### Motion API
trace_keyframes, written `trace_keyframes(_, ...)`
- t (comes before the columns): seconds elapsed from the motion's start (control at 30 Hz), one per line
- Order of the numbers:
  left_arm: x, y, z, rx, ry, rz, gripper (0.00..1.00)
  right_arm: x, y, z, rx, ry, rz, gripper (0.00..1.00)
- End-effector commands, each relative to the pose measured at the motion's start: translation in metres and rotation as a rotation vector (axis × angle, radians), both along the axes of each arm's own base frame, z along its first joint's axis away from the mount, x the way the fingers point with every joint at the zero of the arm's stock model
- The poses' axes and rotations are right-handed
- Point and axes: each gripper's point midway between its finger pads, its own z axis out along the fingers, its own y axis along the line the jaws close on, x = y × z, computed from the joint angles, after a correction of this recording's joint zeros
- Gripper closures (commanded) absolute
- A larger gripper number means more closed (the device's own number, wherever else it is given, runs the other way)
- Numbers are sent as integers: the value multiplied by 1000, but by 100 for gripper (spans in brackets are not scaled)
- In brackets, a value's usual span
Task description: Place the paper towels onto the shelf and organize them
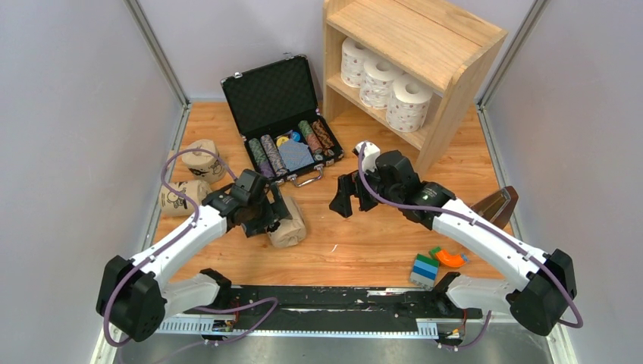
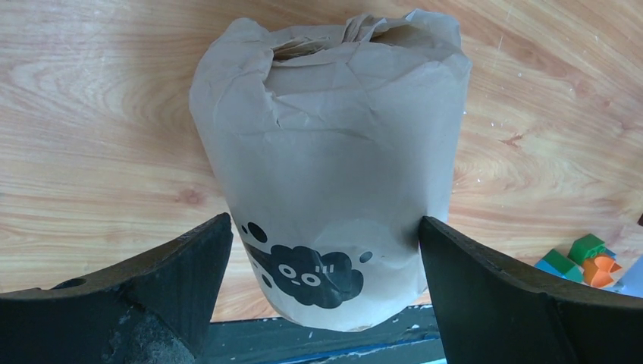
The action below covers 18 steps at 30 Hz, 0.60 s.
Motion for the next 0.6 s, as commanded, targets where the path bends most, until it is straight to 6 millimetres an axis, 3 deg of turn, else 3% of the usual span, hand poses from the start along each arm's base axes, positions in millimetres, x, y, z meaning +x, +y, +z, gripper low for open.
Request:
trace_keyframes(0.0, -1, 12, -19, 81, 17, 31, 0, -2, -1, 5, 26, -13, 2, 2)
trace_keyframes(0.57, 16, -17, -42, 63, 14, -68, 3, -1, 0, 0, 12, -10, 11, 2)
